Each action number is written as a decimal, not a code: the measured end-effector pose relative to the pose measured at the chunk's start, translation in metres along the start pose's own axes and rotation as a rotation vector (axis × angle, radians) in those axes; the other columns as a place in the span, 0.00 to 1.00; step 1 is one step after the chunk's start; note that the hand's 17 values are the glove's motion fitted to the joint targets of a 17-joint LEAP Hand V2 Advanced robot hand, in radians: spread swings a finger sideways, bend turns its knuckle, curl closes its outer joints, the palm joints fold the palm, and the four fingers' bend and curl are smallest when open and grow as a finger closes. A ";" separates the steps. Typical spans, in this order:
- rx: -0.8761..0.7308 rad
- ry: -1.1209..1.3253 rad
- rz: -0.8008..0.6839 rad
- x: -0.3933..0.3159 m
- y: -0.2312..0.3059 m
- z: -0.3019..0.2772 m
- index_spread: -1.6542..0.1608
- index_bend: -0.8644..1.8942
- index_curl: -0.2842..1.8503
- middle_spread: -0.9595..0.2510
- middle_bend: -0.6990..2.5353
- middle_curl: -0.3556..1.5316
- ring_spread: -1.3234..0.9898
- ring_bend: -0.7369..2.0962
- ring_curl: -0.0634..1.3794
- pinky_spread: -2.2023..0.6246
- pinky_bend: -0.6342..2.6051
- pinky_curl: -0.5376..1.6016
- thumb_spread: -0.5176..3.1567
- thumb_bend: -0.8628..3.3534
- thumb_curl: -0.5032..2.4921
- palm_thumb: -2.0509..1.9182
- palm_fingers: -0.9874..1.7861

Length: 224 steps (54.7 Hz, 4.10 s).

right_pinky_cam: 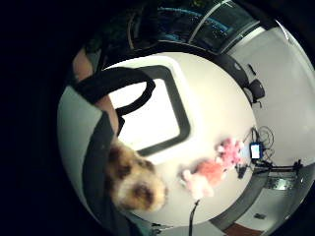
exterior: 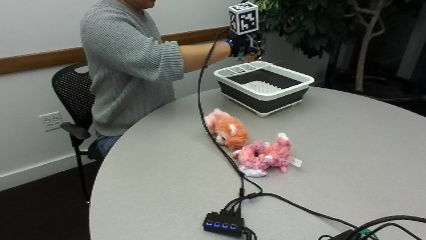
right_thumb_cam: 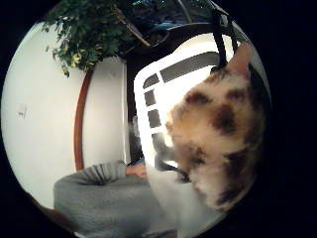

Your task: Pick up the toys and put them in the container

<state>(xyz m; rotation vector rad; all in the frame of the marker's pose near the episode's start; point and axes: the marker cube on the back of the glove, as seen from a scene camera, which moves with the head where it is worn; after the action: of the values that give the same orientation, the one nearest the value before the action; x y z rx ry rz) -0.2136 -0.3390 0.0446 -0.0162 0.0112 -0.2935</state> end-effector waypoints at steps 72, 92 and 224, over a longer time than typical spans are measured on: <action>-0.183 0.055 0.528 0.255 0.170 -0.071 0.73 0.36 0.27 0.71 0.25 0.31 0.56 0.31 0.21 0.80 0.46 0.42 0.45 0.19 0.25 0.50 0.27; -0.181 0.063 0.650 0.328 0.144 -0.038 0.73 0.36 0.26 0.71 0.25 0.29 0.56 0.32 0.20 0.81 0.46 0.42 0.46 0.19 0.24 0.50 0.27; -0.218 -0.123 0.175 0.050 -0.112 0.053 0.72 0.35 0.30 0.70 0.25 0.43 0.50 0.40 0.35 0.74 0.55 0.49 0.38 0.18 0.42 0.49 0.19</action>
<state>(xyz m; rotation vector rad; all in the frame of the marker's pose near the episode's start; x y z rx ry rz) -0.1972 -0.4600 0.0990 -0.2480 -0.0770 -0.1145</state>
